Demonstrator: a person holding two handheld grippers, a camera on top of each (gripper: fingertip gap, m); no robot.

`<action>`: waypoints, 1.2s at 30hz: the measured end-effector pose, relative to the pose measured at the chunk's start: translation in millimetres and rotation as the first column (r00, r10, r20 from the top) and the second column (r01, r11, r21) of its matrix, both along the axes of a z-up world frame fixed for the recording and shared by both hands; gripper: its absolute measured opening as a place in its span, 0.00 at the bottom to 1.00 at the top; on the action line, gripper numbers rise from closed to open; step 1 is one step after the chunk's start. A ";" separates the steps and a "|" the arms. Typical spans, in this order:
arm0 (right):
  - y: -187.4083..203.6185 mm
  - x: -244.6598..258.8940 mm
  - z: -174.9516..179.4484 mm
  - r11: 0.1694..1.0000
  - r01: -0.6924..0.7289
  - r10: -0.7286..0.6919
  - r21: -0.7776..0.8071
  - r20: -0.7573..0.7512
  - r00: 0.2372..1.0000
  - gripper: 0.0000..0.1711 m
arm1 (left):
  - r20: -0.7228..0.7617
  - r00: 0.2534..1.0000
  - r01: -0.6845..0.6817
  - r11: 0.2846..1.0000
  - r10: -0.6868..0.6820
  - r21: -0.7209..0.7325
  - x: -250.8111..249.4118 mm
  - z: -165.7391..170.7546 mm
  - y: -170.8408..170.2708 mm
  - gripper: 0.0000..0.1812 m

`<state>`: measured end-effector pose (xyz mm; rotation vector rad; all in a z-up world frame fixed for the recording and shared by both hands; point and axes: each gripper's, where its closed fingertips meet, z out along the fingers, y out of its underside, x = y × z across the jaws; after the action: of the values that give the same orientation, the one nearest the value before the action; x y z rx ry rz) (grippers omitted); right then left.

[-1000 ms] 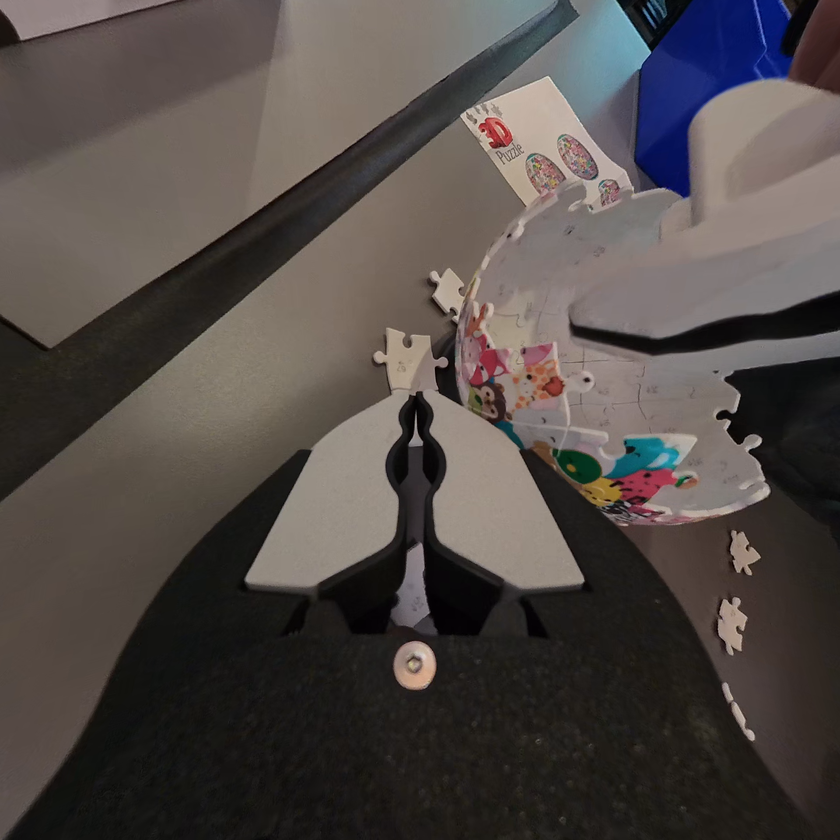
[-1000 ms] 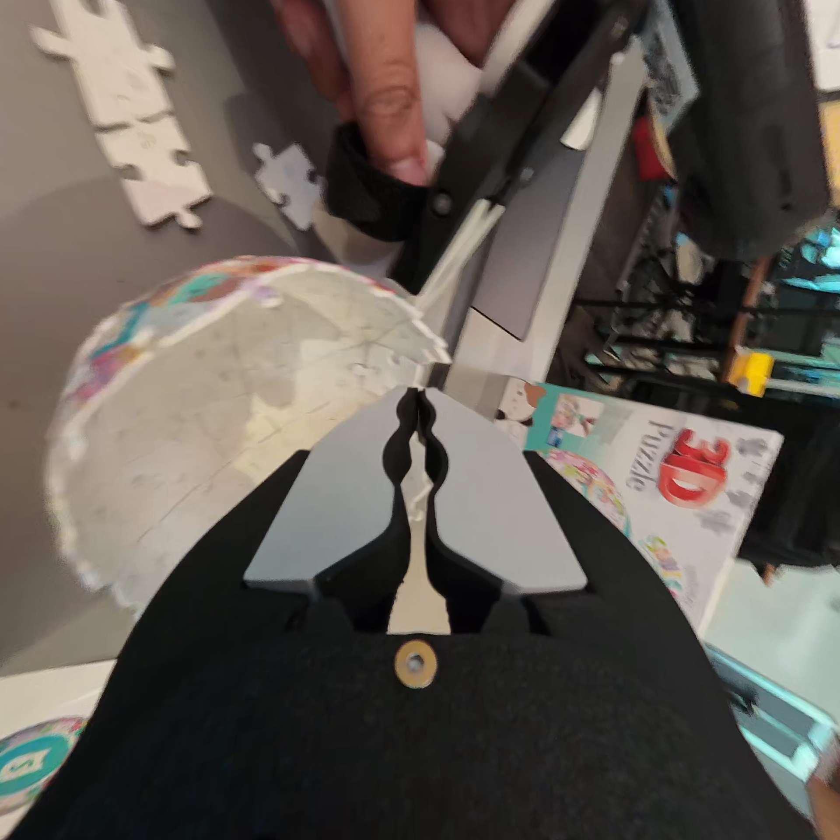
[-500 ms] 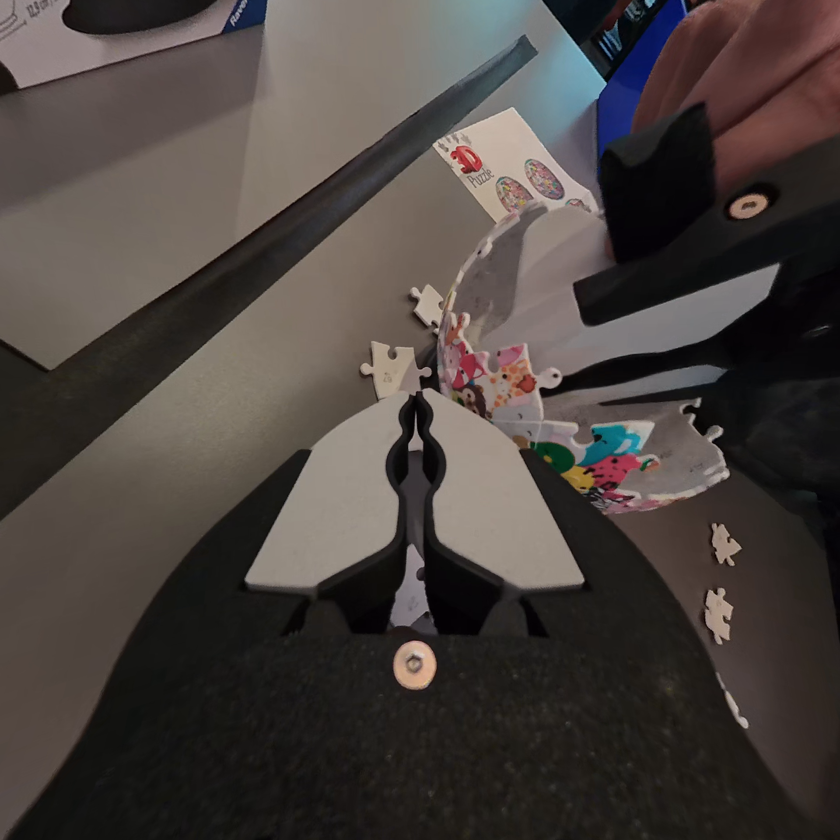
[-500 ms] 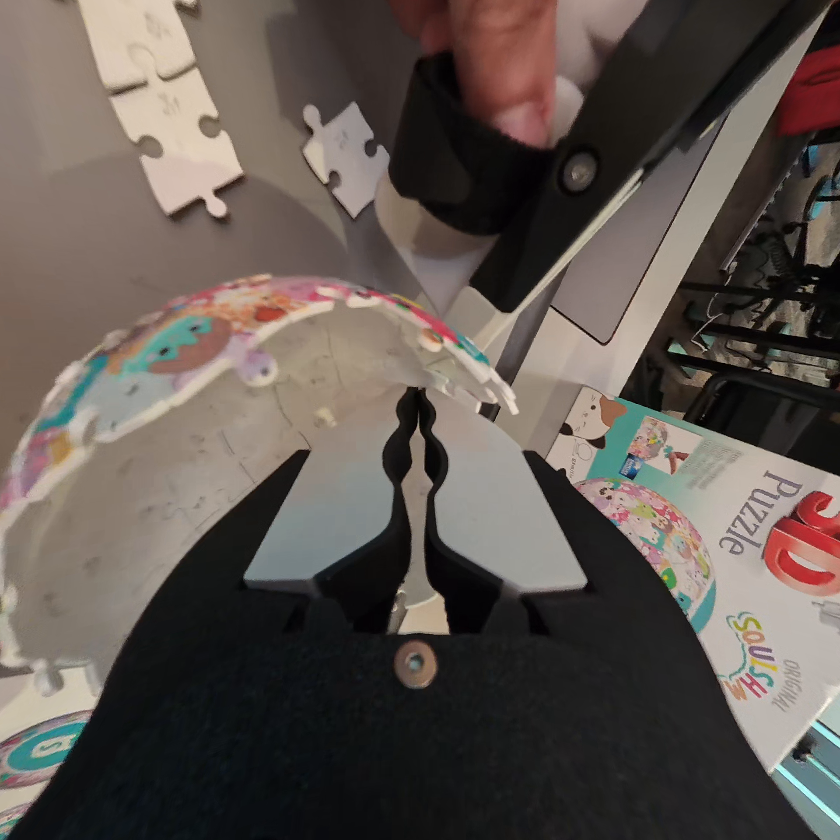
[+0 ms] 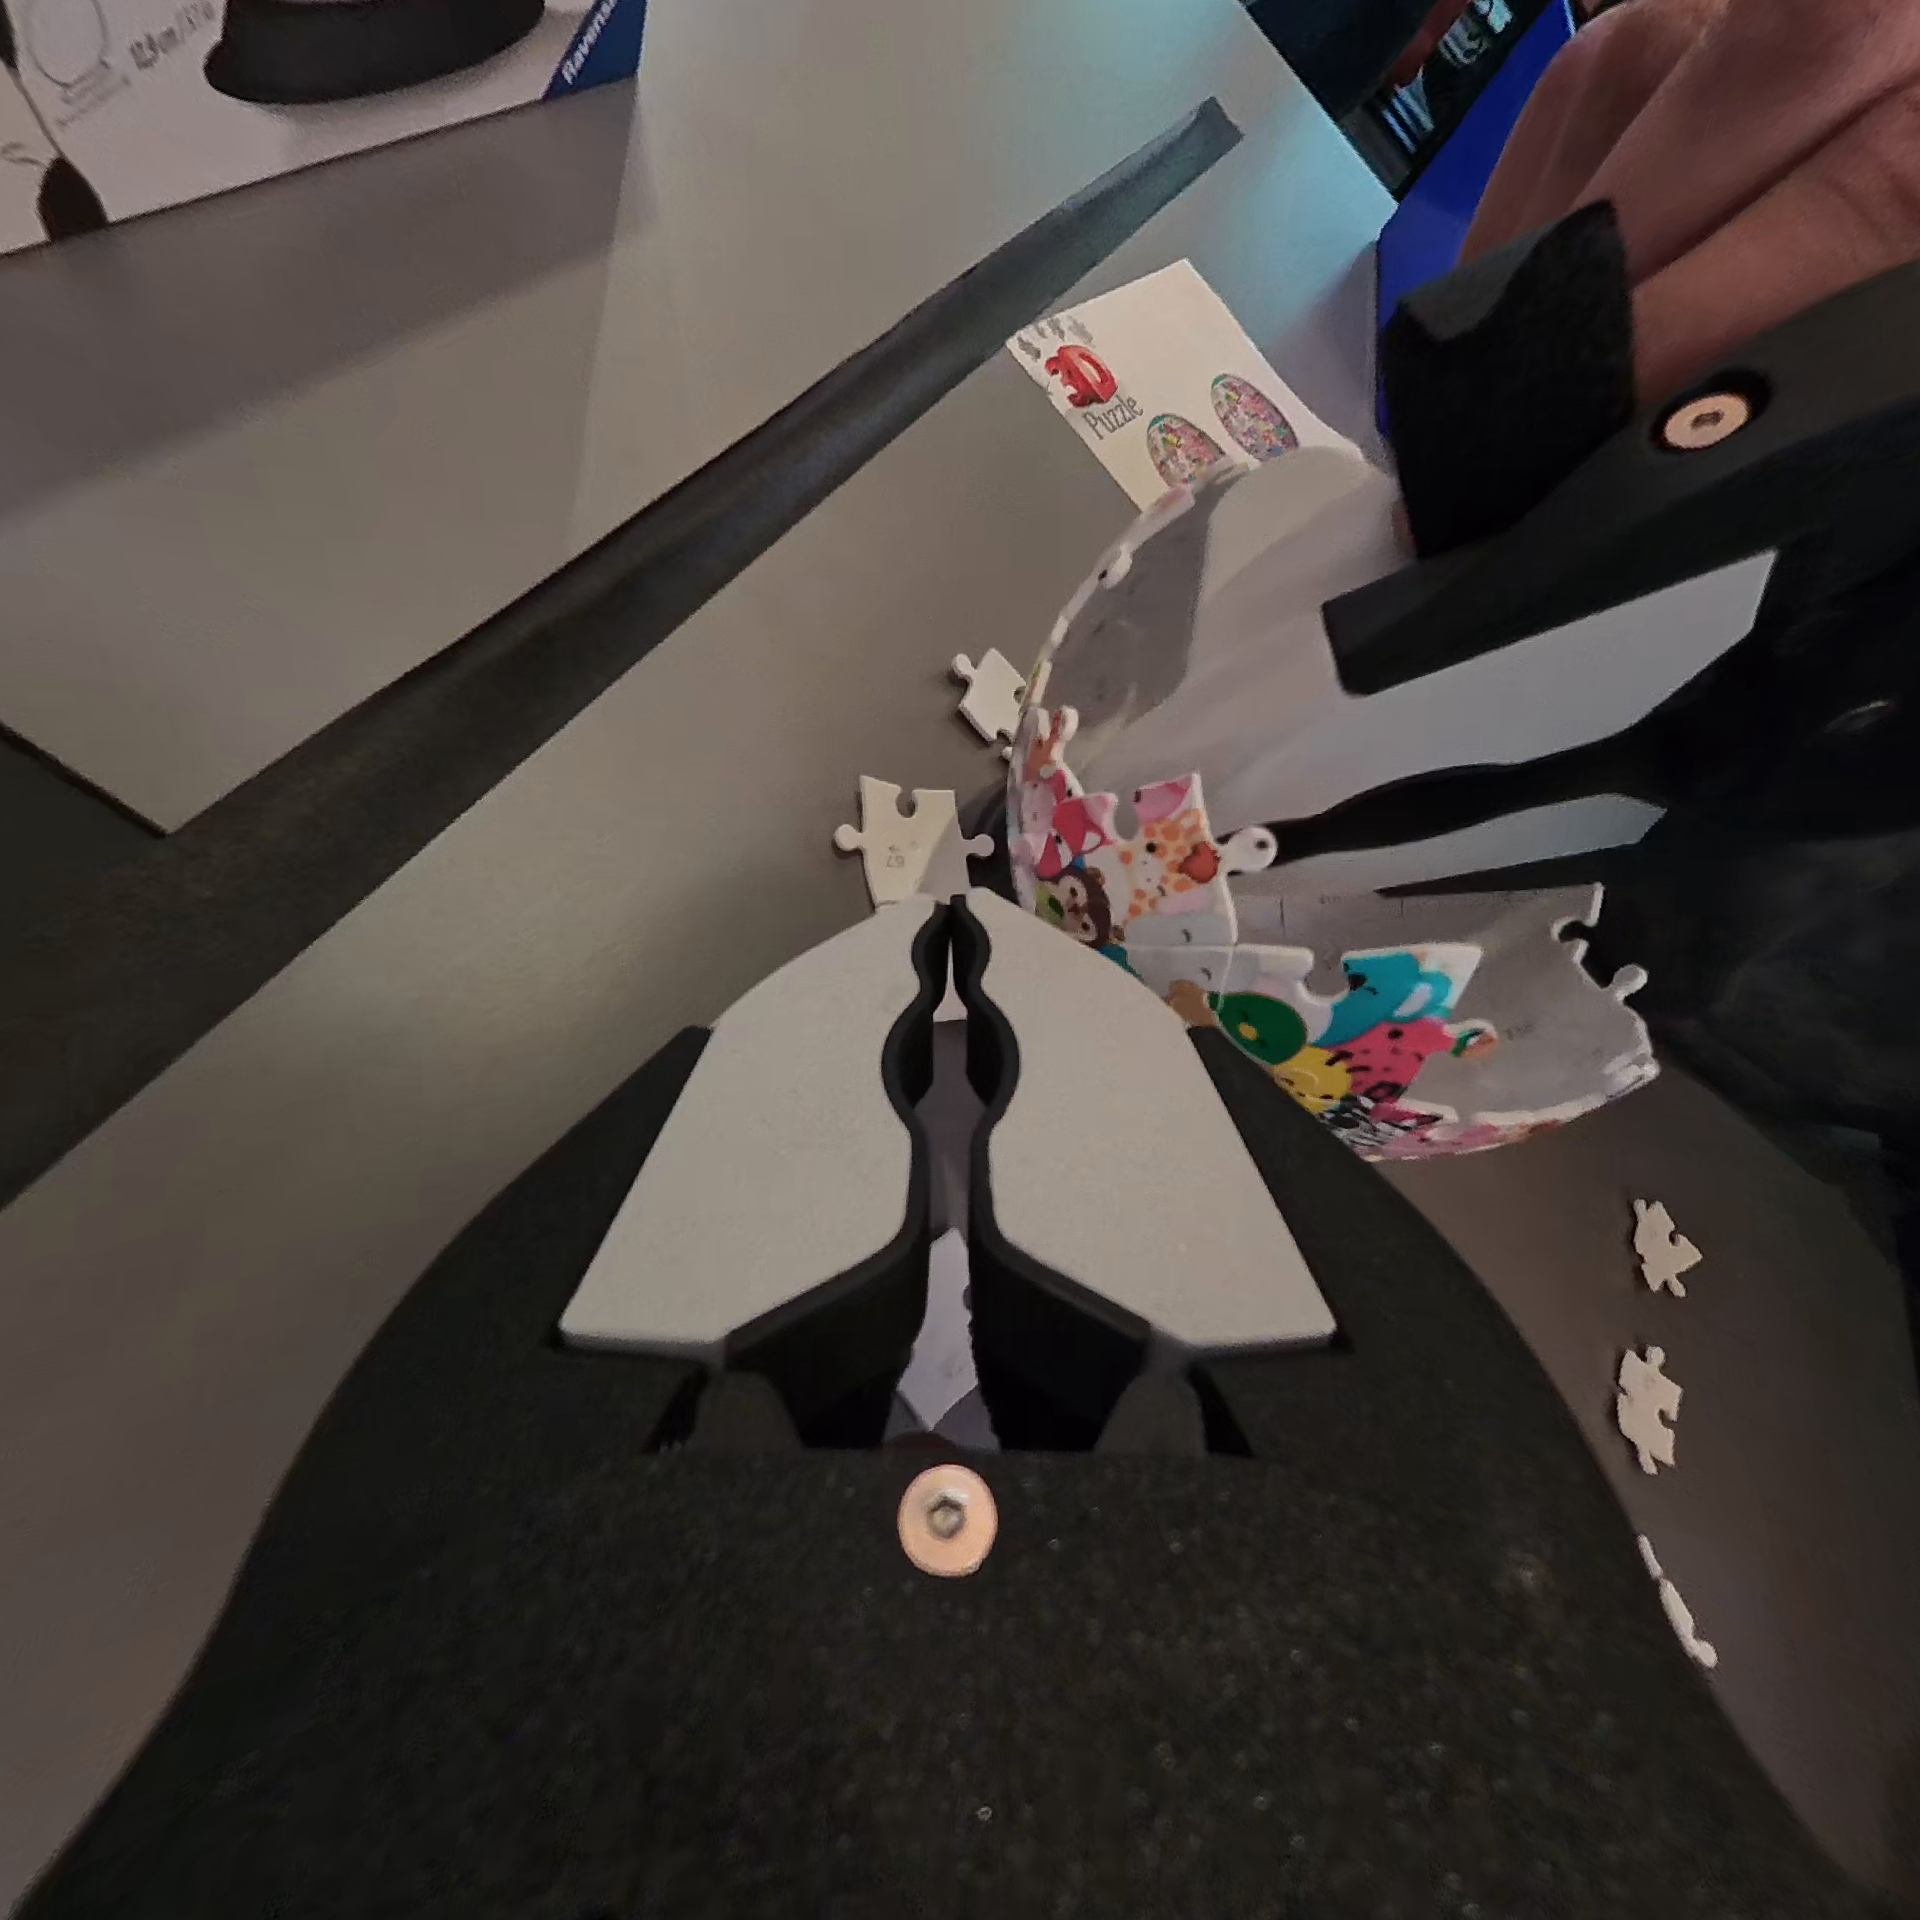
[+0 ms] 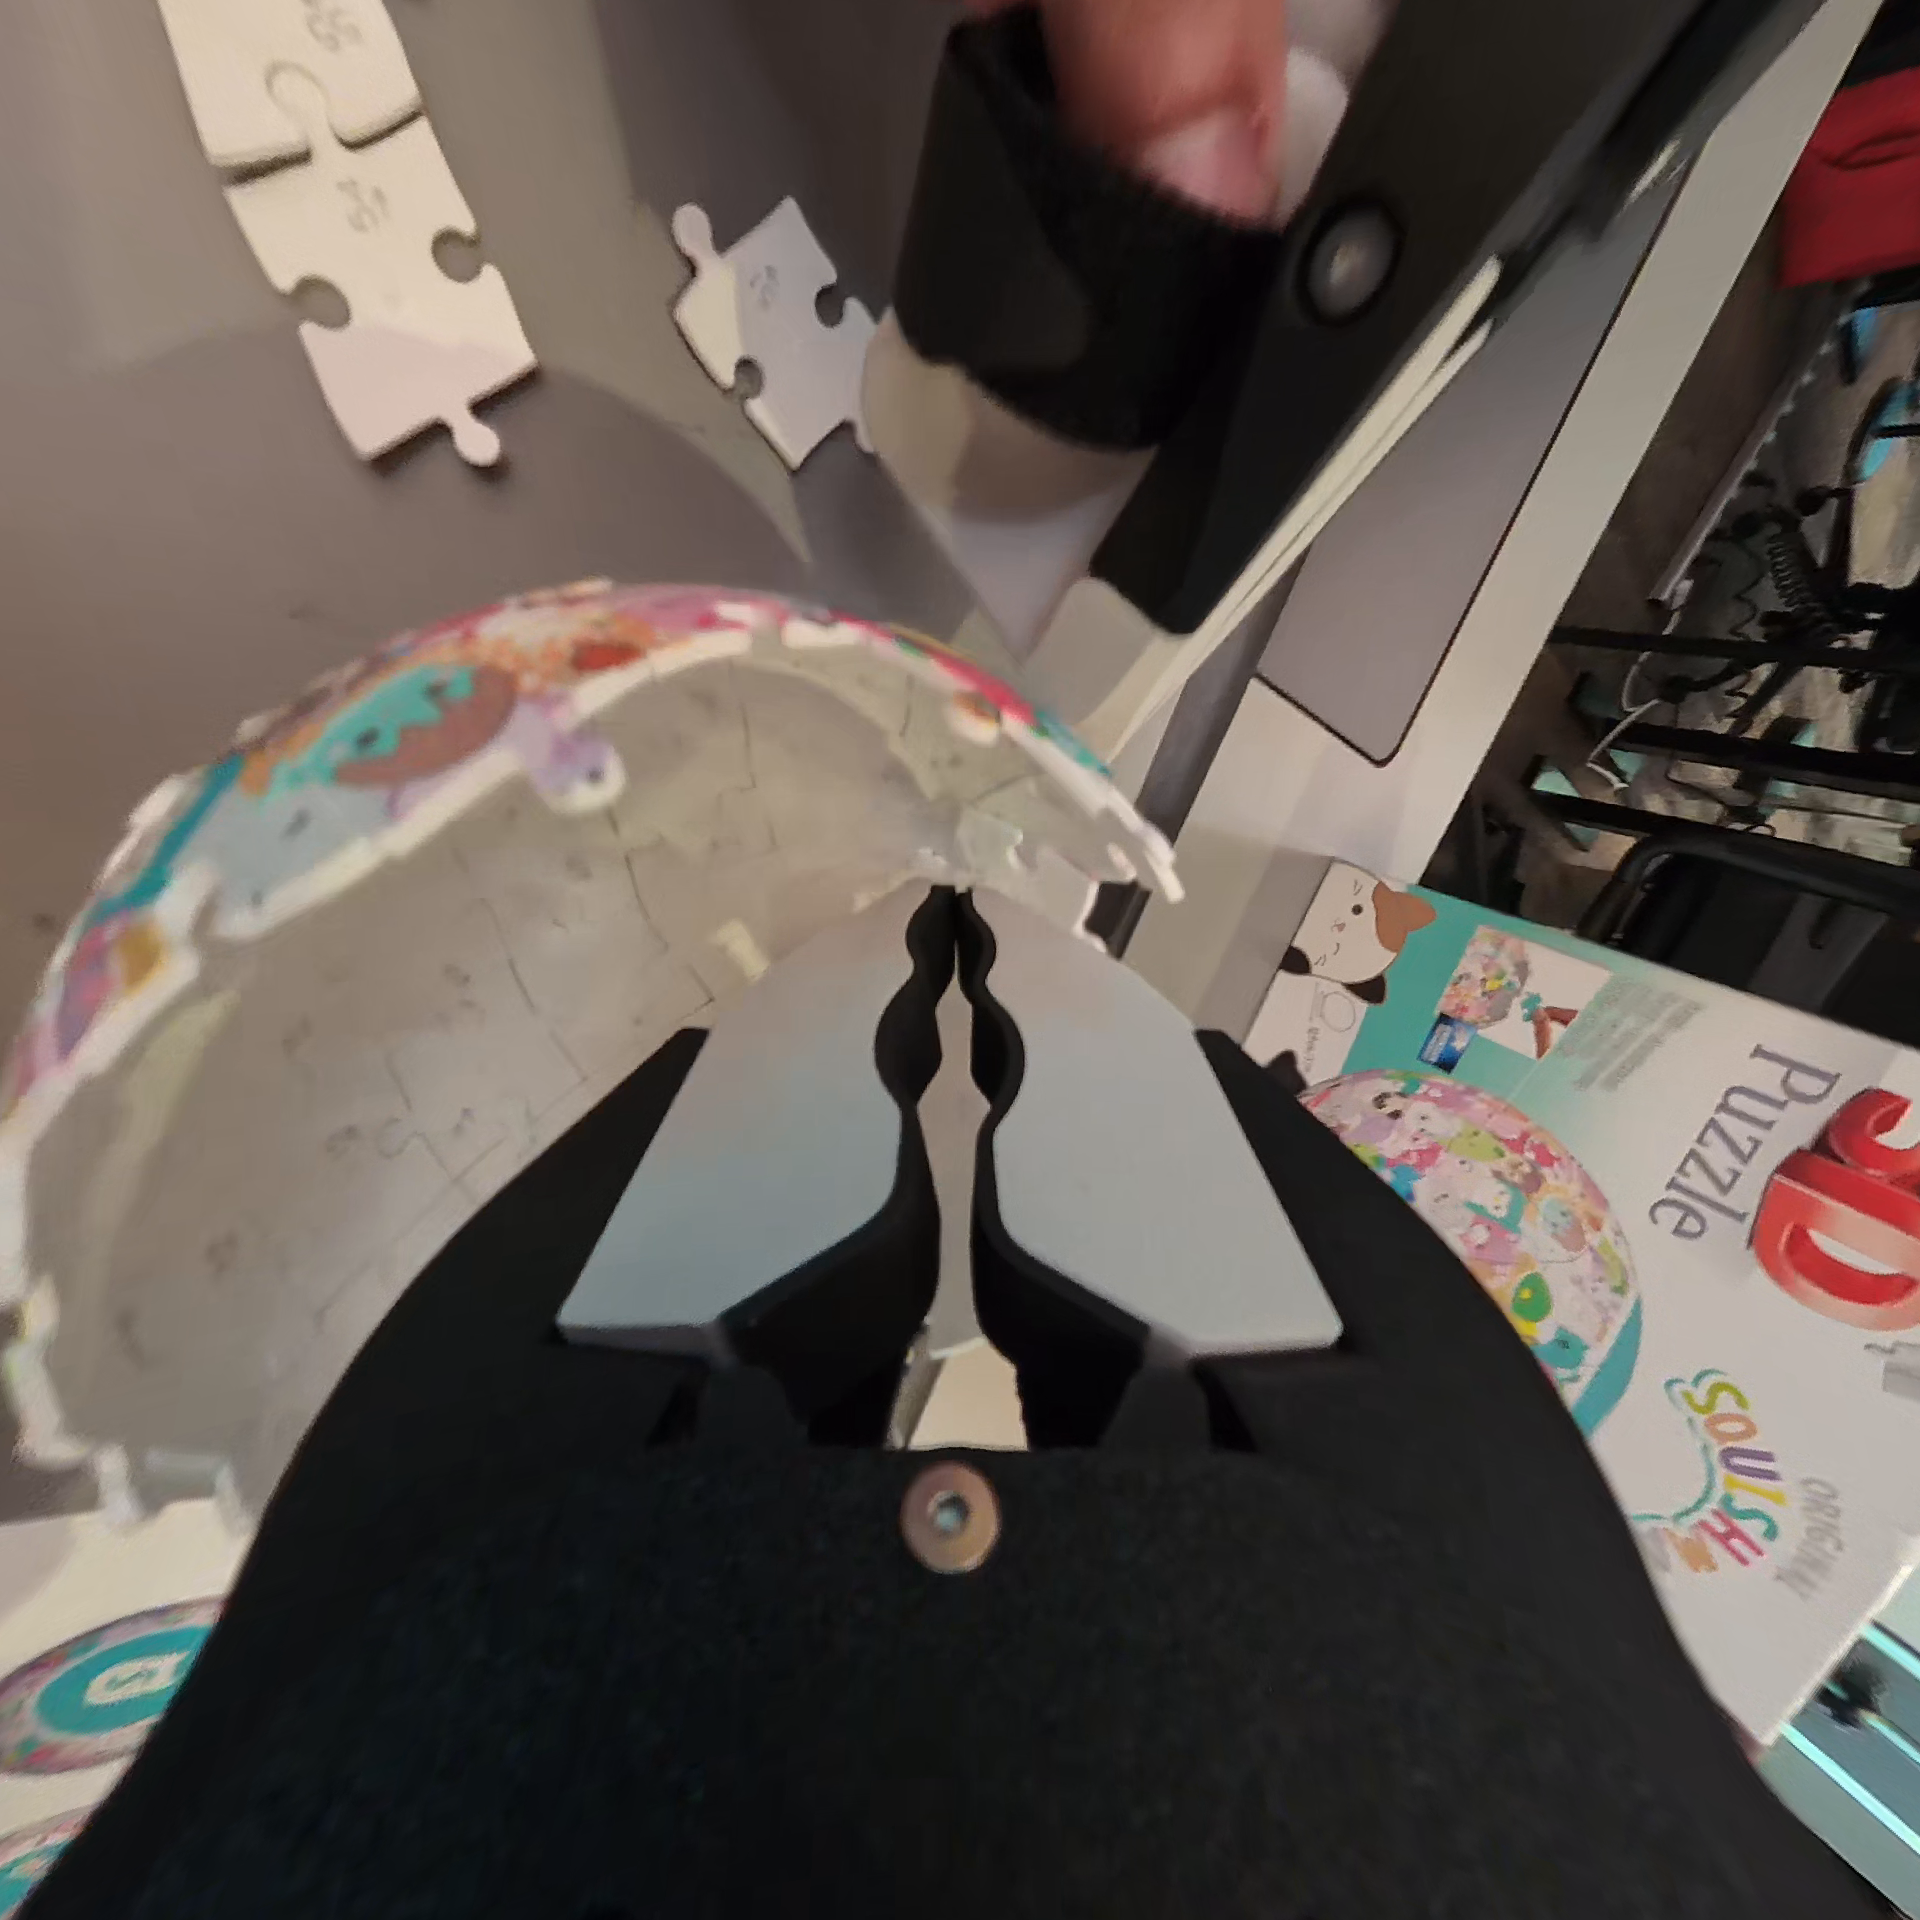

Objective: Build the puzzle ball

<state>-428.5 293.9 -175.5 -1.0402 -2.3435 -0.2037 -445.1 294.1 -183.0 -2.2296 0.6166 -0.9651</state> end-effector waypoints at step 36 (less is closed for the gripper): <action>2.9 -2.1 1.2 1.000 0.013 -0.013 0.003 -0.016 1.000 0.00 | 0.033 0.999 0.018 0.999 -0.019 0.027 3.6 4.7 -0.1 0.00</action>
<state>-430.6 296.8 -174.2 -1.0526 -2.3223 -0.2031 -441.5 294.0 -178.3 -2.1834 0.6331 -0.9954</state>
